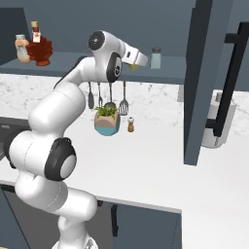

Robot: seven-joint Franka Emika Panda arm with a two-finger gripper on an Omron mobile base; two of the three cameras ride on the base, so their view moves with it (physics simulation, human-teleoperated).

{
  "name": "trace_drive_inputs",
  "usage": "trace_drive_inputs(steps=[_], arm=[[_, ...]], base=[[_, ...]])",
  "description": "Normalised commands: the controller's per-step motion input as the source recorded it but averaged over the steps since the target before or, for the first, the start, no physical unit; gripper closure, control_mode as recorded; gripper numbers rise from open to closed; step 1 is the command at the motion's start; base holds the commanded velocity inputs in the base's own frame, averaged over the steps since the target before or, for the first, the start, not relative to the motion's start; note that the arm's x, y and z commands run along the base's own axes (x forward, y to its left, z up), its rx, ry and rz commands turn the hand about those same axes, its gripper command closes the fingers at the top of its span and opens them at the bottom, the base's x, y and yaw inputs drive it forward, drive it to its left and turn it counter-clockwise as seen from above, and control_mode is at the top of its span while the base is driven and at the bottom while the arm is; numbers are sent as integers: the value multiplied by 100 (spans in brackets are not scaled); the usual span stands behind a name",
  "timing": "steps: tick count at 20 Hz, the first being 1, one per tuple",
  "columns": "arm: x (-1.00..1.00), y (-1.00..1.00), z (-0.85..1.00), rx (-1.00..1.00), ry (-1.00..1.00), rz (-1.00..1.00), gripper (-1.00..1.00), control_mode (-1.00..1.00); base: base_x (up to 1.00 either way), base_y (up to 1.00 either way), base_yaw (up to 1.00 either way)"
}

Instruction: Put the shaker and condiment bottle from the counter next to their counterparts in the cabinet.

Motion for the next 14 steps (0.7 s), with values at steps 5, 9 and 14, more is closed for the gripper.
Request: trace_drive_inputs(steps=[5,9,14], arm=[[14,0,-22,0,0,0,100,-100],[20,0,-27,-2,0,0,-100,-100],[32,-2,-23,0,1,0,-100,-100]], base=[[0,0,0],[0,0,0],[0,0,0]])
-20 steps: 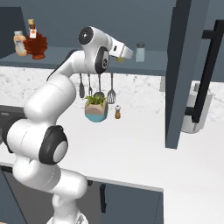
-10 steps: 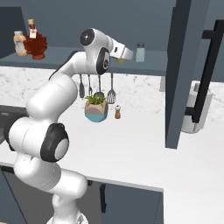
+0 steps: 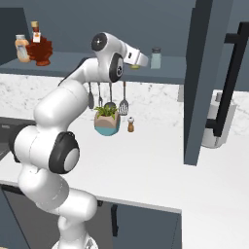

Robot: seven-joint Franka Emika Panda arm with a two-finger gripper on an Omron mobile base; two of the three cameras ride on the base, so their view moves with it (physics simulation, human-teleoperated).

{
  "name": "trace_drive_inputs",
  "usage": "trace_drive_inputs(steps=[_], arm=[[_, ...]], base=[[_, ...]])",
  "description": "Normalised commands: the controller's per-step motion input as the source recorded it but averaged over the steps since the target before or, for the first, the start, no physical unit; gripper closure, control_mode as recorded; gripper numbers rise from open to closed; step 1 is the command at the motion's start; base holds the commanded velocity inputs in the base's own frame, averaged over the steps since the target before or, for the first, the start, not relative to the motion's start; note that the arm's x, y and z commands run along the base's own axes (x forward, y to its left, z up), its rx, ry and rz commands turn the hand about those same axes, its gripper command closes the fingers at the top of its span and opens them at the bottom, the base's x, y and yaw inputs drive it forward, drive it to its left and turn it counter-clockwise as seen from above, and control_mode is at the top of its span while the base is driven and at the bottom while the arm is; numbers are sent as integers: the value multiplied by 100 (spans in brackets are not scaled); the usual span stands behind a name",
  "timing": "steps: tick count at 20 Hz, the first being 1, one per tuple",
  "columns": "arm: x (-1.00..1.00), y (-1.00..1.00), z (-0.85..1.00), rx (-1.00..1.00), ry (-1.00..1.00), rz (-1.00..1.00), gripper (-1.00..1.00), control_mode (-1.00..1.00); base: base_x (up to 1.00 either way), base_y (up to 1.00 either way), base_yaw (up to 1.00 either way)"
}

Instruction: Put the shaker and condiment bottle from the counter next to their counterparts in the cabinet.

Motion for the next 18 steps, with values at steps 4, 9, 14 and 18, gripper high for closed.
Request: trace_drive_inputs(steps=[4,9,14,18], arm=[[18,0,-16,0,0,0,-100,-100],[11,0,-10,0,0,0,-100,-100],[9,0,-6,0,0,0,-100,-100],[-35,0,13,0,-9,0,-100,-100]], base=[[0,0,0],[0,0,0],[0,0,0],[0,0,0]])
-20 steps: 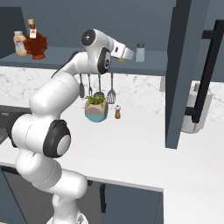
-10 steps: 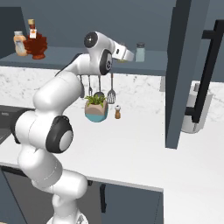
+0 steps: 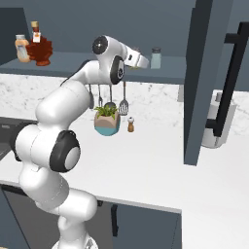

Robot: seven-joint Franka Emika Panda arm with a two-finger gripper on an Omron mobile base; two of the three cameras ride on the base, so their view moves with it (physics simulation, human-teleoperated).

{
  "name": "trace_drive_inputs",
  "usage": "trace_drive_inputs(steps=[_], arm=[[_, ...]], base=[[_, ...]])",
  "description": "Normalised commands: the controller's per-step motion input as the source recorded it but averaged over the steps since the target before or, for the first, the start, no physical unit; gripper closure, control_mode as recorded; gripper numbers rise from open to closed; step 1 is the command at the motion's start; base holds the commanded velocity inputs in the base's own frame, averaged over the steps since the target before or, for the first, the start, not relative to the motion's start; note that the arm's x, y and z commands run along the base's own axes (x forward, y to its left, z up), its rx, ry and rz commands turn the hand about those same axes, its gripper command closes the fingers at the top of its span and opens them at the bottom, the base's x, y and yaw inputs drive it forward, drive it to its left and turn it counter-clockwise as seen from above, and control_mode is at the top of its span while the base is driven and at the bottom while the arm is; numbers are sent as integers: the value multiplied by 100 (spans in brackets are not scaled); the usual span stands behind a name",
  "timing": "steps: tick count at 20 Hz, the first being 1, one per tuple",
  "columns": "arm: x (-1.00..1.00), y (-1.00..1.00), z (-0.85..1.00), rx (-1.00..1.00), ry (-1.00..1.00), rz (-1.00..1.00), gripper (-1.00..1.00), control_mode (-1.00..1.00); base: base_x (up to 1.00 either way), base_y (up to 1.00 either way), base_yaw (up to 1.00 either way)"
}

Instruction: Put the shaker and condiment bottle from the counter next to their counterparts in the cabinet.

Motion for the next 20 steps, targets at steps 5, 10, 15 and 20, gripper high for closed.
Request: trace_drive_inputs(steps=[5,10,15,20], arm=[[-88,0,28,0,-8,0,-100,-100],[-100,0,6,0,-5,0,-100,-100],[-100,0,-3,0,0,0,-100,-100],[-100,0,-26,2,5,0,-100,-100]], base=[[0,0,0],[0,0,0],[0,0,0],[0,0,0]])
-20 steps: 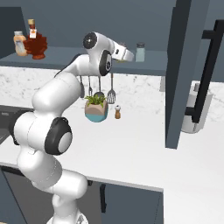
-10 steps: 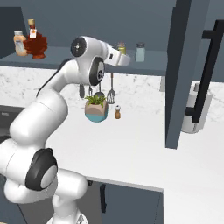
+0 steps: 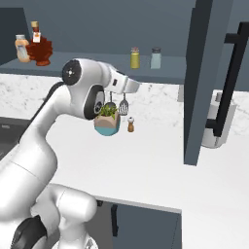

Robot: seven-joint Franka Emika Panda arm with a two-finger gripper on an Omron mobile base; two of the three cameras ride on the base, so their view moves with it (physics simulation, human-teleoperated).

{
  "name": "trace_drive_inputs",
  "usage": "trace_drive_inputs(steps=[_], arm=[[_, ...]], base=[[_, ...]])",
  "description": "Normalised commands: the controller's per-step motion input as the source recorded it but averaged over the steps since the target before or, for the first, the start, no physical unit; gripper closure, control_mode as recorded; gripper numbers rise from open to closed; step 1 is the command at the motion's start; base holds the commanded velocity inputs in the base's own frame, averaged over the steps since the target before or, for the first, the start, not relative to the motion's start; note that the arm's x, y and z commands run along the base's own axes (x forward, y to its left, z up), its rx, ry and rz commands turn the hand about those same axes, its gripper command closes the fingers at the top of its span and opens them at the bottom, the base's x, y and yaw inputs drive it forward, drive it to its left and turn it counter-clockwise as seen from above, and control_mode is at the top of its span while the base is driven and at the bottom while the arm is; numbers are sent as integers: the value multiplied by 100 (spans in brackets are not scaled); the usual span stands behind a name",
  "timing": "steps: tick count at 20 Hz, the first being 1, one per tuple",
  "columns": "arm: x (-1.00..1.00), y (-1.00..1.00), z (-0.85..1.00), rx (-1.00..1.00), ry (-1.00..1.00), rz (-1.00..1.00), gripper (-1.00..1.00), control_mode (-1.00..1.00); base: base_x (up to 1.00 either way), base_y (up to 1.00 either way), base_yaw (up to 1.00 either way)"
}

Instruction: Put the shaker and condiment bottle from the counter next to their counterparts in the cabinet.

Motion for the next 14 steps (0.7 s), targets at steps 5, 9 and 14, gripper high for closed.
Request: trace_drive_inputs(steps=[5,9,14], arm=[[-92,0,-52,5,18,0,-100,-100],[-79,0,-66,4,22,0,-100,-100],[-68,2,-68,2,18,0,-100,-100]], base=[[0,0,0],[0,0,0],[0,0,0]])
